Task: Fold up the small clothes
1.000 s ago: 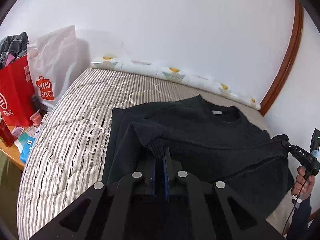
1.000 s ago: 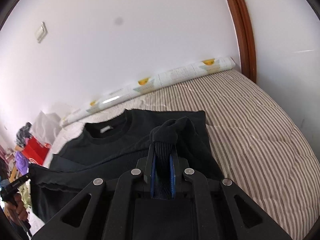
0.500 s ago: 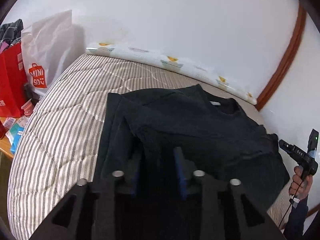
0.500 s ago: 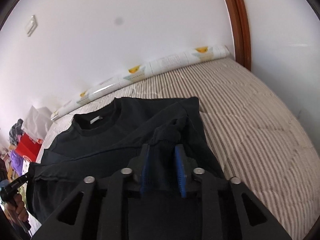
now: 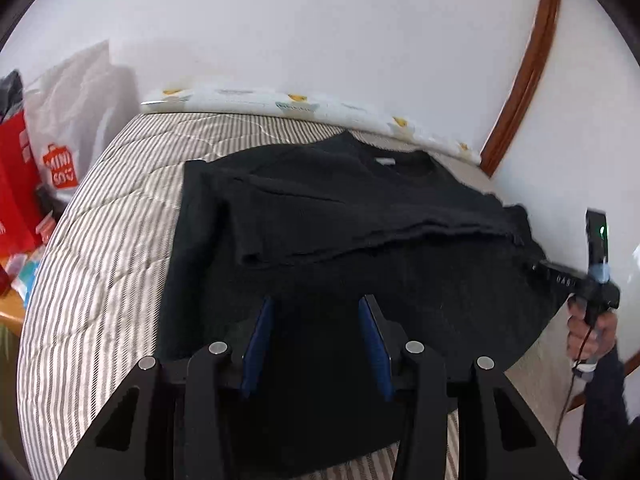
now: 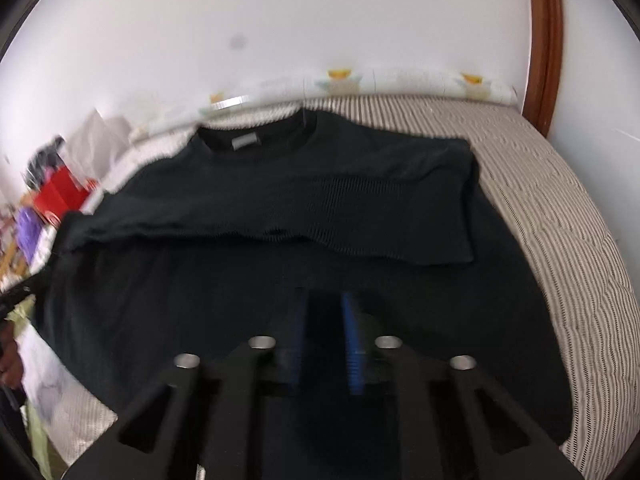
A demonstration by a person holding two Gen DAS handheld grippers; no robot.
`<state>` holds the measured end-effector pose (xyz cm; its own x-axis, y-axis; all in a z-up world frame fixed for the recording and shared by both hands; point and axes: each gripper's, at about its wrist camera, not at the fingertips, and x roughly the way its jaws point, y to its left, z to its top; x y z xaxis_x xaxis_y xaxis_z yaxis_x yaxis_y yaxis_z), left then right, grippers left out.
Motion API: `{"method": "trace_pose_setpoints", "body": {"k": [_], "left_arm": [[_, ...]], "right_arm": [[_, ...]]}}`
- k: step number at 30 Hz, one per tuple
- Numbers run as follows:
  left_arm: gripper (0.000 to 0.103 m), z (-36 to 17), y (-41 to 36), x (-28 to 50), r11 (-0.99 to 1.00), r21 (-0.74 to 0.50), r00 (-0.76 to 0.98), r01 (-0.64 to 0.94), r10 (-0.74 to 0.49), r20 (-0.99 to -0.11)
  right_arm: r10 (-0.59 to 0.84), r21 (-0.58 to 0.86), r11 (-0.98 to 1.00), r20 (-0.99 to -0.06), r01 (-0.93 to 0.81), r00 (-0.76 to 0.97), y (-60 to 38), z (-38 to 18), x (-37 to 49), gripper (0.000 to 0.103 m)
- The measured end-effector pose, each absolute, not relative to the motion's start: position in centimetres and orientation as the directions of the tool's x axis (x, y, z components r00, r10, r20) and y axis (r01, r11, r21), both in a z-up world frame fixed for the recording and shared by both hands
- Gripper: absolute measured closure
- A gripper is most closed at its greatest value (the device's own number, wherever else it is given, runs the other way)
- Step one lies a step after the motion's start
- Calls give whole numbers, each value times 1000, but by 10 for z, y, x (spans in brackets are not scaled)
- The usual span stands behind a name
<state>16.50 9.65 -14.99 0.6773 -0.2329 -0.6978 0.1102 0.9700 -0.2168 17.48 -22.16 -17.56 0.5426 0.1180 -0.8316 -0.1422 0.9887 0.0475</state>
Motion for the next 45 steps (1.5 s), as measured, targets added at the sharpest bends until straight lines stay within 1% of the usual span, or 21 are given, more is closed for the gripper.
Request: {"method": "trace_pose_setpoints", "body": {"k": [3,5,8,9,13,18,21,25,27,28,29,30,31,32,33,35,36,37,39,45], "left_arm": [[61,-157,87,182,972,-211,648,105,-228,-727],[61,-161,81,193,981,-175,640,90,-191,-744],[61,-159,80,205,982,-173,645,74,-179,-743],[61,-158,80,208,982,-177,647,72,-181,-740],[61,-157,77,232,981,-181,660,66,-179,-730],[61,-157,81,264,983,-182,668,31,-156,-728],[61,-151,90,277,983,-182,679,4,-137,-721],[61,-146,109,283,983,-180,689,-38,-104,-718],[61,-148,118,282,984,-174,684,-45,-97,-723],[61,-149,122,281,985,-168,682,-48,-91,-726],[61,-150,123,282,985,-165,681,-48,-89,-727],[61,-151,125,282,986,-159,680,-48,-85,-729],[61,-152,127,283,987,-150,678,-52,-76,-731],[61,-154,128,285,988,-146,677,-56,-70,-733],[61,-155,130,286,988,-143,675,-61,-65,-735],[61,-158,133,289,986,-149,667,-69,-66,-742],[61,-159,134,289,986,-153,664,-67,-71,-744],[61,-161,136,290,986,-153,659,-60,-76,-749],[61,-163,136,292,990,-134,651,-54,-67,-756],[61,-167,135,301,992,-119,641,-28,-74,-764]], "right_arm": [[106,37,990,-838,-138,536,-217,-176,183,89],[98,31,990,-852,-136,514,-214,-180,192,89],[78,14,992,-853,-126,515,-210,-181,203,89],[69,9,993,-851,-116,521,-209,-180,208,91],[66,8,994,-844,-110,532,-208,-176,234,92],[69,17,995,-832,-99,551,-214,-167,269,92],[96,45,993,-834,-106,544,-217,-162,287,92],[127,54,988,-818,-145,561,-213,-154,294,92],[144,36,981,-799,-193,583,-209,-144,293,92],[143,23,979,-784,-202,604,-209,-139,292,88],[126,5,982,-764,-190,633,-210,-132,291,85],[109,-7,985,-748,-172,655,-212,-124,291,79],[118,12,987,-735,-160,668,-216,-115,292,73],[133,41,988,-727,-151,673,-220,-108,293,70],[135,48,988,-726,-147,674,-222,-105,294,65],[104,2,989,-730,-149,675,-225,-101,291,62],[81,-25,989,-731,-144,677,-227,-101,288,58],[69,-36,989,-732,-141,678,-230,-102,285,52],[59,-43,990,-744,-135,666,-238,-112,283,46],[-30,-82,995,-816,-64,577,-256,-157,311,46]]}}
